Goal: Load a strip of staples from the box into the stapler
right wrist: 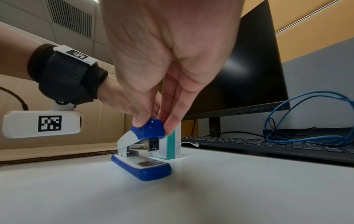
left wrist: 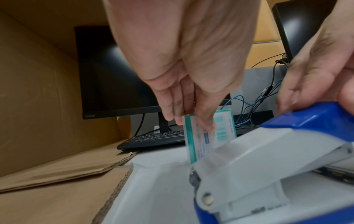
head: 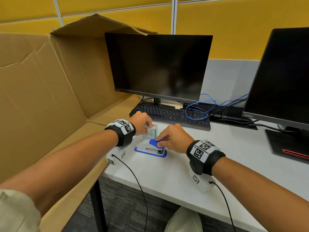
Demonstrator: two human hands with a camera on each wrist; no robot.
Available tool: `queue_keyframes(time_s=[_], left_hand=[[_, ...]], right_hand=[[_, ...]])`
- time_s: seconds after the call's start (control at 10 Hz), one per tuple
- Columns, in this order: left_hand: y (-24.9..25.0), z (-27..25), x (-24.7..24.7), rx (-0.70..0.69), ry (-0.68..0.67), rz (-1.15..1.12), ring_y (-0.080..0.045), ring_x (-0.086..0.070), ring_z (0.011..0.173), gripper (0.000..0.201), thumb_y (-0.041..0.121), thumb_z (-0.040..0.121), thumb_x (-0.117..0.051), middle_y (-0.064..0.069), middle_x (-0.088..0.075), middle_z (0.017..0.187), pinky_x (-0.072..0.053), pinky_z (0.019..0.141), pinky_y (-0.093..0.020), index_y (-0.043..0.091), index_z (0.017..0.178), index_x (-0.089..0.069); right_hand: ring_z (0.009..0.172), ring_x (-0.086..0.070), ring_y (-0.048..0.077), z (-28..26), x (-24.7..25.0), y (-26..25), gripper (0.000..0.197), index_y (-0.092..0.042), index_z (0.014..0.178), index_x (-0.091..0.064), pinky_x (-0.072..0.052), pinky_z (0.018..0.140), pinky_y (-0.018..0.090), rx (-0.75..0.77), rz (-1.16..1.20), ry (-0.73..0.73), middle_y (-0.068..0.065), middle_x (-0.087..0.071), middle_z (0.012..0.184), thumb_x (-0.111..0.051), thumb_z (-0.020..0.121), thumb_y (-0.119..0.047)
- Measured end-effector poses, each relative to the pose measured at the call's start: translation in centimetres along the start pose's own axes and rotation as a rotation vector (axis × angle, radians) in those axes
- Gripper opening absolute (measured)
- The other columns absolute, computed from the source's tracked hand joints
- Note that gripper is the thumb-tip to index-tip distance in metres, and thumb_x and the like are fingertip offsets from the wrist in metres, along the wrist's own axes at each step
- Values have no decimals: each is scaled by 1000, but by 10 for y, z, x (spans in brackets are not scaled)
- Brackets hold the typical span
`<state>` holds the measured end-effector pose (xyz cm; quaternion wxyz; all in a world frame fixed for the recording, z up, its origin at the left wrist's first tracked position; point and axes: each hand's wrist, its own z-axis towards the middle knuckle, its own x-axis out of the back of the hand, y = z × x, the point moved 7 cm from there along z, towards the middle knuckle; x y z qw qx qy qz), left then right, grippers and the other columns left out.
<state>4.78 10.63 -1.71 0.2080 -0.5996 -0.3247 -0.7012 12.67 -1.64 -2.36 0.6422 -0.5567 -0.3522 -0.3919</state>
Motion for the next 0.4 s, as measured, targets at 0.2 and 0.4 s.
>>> queue_keyframes(time_s=[0.2, 0.4], left_hand=[[-1, -5, 5, 13, 54, 46, -26, -47, 126, 50, 30, 79, -77, -3, -60, 134, -43, 102, -40, 21, 126, -64], [19, 2, 15, -33, 74, 71, -26, -44, 132, 54, 38, 86, -66, -3, -55, 141, -41, 107, -42, 27, 137, -53]], right_hand=[[95, -61, 14, -9, 10, 7, 36, -22, 116, -72, -51, 91, 36, -45, -20, 21, -1, -70, 116, -68, 85, -41], [125, -48, 22, -31, 52, 33, 47, -25, 125, -64, -43, 101, 40, -110, -86, 139, -3, -64, 129, -63, 86, -51]])
